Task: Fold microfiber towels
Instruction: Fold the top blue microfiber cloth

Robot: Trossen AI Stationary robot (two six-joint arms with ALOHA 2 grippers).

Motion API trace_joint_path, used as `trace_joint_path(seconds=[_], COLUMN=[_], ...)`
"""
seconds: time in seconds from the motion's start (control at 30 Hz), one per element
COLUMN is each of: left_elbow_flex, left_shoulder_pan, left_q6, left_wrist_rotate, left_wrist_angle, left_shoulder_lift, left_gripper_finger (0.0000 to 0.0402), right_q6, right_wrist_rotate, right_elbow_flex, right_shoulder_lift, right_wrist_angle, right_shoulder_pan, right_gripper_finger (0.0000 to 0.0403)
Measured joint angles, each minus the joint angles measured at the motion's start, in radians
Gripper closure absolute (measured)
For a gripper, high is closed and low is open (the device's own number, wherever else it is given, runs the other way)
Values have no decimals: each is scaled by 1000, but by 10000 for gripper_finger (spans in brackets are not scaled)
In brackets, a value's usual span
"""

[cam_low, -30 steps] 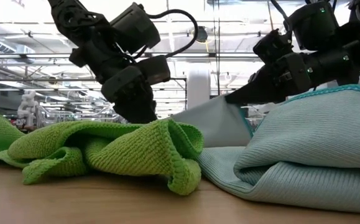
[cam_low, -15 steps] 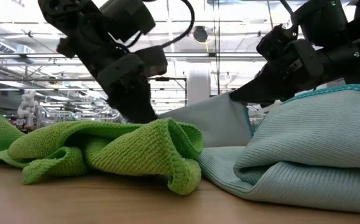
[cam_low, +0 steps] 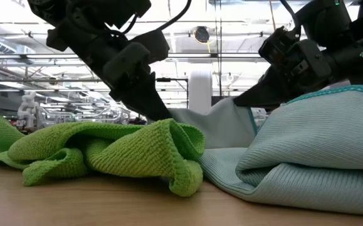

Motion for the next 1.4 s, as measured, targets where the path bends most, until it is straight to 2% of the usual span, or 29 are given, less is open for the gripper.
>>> trace_joint_path(seconds=[0.1,0.47,0.6,0.77,0.97,1.1,1.23,1.4], left_elbow_flex=[0,0,0,1,0,1,1,1], left_shoulder_pan=[-18,-116,-139,-103,-43,-9,10,-33], left_q6=[-2,-1,46,62,18,7,5,38], left_wrist_rotate=[-37,-31,-75,-96,-121,-139,-98,36], left_wrist_angle=[1,-12,-34,-56,-157,-229,-242,-226], left_shoulder_lift=[0,-26,-57,-68,-68,-68,-68,-83], left_gripper_finger=[392,393,388,396,385,394,393,387], right_q6=[27,213,192,102,79,79,79,107], right_wrist_rotate=[0,-9,10,125,131,150,129,-57], right_elbow_flex=[0,1,20,72,114,114,114,114], right_shoulder_lift=[0,0,0,0,-1,-1,0,0], right_wrist_angle=[-8,-12,-13,-62,-172,-185,-194,-199], right_shoulder_pan=[1,100,116,76,6,-18,-27,2], right_gripper_finger=[399,399,399,399,399,397,397,396])
